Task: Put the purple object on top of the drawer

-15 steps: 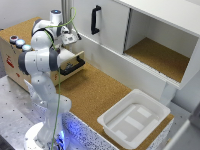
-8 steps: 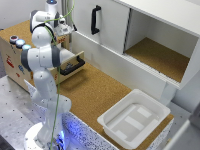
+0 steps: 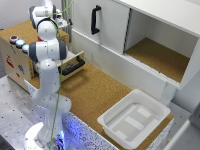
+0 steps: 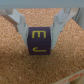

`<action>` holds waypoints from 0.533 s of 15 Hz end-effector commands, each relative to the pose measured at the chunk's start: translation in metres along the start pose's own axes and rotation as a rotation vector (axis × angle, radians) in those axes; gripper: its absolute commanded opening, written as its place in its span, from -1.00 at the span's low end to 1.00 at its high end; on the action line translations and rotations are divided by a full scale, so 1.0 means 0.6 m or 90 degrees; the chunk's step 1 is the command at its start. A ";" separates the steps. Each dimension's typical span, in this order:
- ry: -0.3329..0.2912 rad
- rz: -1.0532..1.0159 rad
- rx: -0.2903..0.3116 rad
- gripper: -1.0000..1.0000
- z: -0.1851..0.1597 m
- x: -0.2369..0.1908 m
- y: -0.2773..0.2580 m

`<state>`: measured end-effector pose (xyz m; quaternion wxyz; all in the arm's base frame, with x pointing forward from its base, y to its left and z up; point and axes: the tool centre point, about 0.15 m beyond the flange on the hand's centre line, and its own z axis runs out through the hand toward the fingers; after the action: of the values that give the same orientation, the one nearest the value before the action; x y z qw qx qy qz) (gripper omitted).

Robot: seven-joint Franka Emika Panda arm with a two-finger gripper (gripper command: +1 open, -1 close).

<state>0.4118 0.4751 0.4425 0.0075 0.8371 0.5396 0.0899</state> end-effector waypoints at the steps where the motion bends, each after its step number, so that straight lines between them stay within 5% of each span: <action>1: -0.086 0.026 -0.012 1.00 -0.058 0.021 -0.003; 8: -0.061 0.092 0.070 1.00 -0.120 -0.064 -0.073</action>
<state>0.3864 0.4680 0.4793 0.0070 0.8563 0.5125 0.0633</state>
